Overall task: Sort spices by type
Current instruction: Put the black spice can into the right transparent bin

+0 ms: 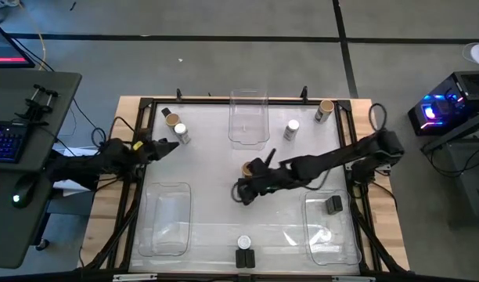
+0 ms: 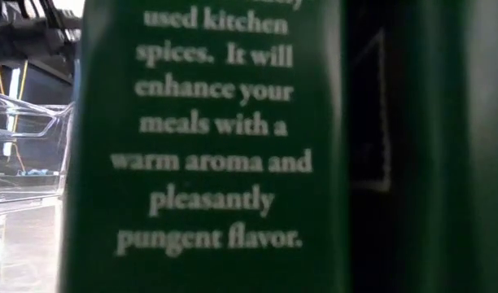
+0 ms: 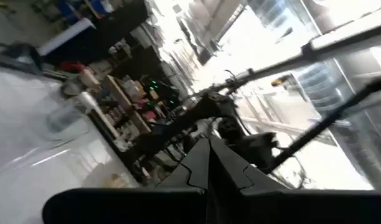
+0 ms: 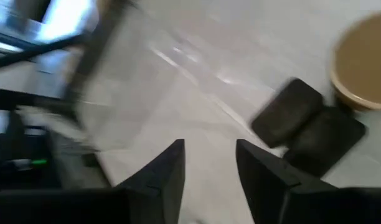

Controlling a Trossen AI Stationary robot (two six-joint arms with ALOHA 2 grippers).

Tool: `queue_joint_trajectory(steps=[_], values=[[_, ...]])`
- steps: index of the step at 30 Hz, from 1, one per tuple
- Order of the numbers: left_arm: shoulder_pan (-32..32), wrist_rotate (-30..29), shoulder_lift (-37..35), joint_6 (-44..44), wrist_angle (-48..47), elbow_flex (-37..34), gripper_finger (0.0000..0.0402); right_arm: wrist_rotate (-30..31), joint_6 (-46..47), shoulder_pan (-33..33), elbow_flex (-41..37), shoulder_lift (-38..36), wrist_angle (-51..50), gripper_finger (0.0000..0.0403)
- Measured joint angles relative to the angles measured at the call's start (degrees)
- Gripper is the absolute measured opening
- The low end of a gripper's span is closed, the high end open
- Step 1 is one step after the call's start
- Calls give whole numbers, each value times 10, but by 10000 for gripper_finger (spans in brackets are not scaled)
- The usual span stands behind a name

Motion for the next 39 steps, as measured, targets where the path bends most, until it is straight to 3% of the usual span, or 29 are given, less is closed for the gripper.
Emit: queue_joint_trajectory(steps=[5, 8, 12, 15, 24, 39], values=[[0, 0, 75, 62, -60, 89, 0, -32, -38, -3, 67, 48, -141, 57], [-4, 13, 152, 132, -137, 165, 0, -18, -66, 3, 62, 49, -162, 10], [-31, 59, 270, 239, -250, 271, 0, -39, -99, -4, 28, 47, -150, 8], [-62, 81, 337, 297, -279, 316, 0, -40, -127, -13, 16, 47, -124, 3], [-113, 28, 413, 296, -208, 331, 0, -28, -182, -40, 15, 48, -109, 1], [-116, -19, 428, 270, -203, 331, 0, -64, -254, -57, 16, 73, -111, 0]])
